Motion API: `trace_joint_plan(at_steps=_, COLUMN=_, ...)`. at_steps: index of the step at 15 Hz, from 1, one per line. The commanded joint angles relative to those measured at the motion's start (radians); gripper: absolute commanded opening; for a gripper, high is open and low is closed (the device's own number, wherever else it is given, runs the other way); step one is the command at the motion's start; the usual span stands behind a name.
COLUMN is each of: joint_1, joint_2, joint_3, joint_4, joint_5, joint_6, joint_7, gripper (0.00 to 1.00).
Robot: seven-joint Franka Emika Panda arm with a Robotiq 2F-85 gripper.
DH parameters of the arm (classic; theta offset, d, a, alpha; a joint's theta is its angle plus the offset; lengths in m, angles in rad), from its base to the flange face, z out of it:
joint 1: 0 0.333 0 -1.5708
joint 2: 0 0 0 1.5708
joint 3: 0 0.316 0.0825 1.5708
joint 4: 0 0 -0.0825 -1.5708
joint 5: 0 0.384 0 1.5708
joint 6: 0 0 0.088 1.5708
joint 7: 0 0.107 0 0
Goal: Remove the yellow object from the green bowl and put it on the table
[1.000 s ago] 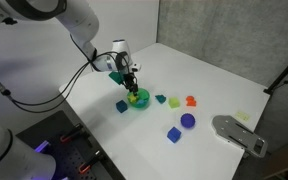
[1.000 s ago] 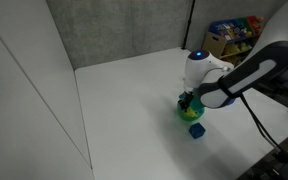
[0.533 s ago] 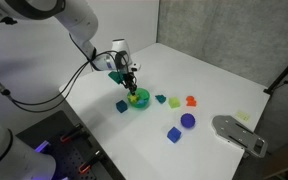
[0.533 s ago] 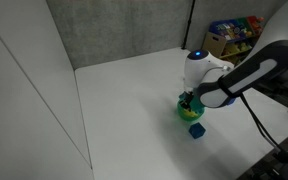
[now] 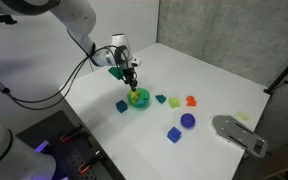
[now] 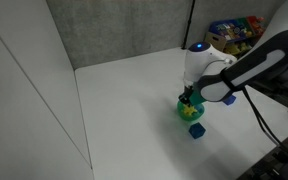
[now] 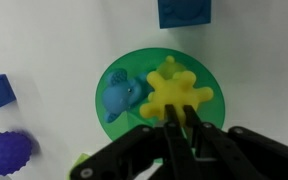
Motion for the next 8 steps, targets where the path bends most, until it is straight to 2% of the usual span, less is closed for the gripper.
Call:
trace_joint_plan(at_steps=1, joint_1=-0.027, joint_2=-0.070, joint_3=0.020, joint_4=-0.009, joint_5=0.022, joint_6=-0.038, joint_7=-0.017, gripper=0.05)
trace_joint_plan(at_steps=5, joint_1=-0.041, joint_2=-0.117, joint_3=0.035, joint_4=-0.018, joint_5=0.019, joint_6=-0.034, joint_7=-0.021, gripper=0.05)
trace_joint_plan(at_steps=8, joint_1=-0.047, joint_2=-0.136, joint_3=0.018, joint_4=-0.020, joint_5=0.001, joint_6=-0.028, joint_7=-0.001, gripper=0.05)
